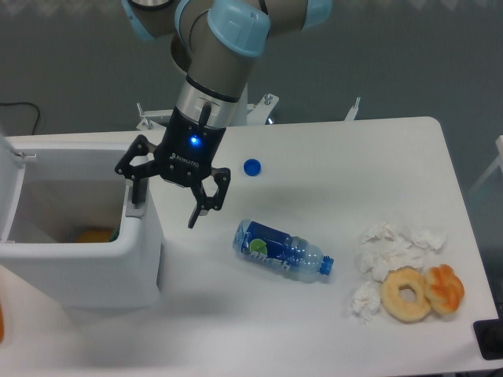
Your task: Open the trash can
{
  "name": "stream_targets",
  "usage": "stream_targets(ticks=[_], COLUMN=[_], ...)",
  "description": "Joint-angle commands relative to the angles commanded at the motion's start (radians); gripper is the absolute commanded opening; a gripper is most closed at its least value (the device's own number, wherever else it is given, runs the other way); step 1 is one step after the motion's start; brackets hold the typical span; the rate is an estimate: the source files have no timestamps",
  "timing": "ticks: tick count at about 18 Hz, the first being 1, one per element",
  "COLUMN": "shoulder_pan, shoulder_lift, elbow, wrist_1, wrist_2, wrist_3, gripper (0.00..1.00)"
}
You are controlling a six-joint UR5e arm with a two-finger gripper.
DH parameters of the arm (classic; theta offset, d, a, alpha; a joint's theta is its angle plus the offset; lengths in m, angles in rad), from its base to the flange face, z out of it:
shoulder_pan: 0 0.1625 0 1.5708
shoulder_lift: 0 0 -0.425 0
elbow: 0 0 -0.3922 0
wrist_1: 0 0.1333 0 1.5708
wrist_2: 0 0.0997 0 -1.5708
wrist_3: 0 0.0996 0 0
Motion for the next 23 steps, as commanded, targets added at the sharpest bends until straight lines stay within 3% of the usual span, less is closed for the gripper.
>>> stream_targets(ticks=[8,14,20,23], shoulder_pan=[0.023,0.118,0.192,0.19], shoulder_lift=[0.014,0.012,0.009,0.0], elbow=[0.023,0.083,0.098,0.113], wrist_1=[0.003,0.005,-0.002,-0.003], wrist_2=[-0.006,0.024,0.037,0.141], wrist_3=[0.0,0.015,0.225,0.337], gripper=[1.0,1.0,1.0,1.0])
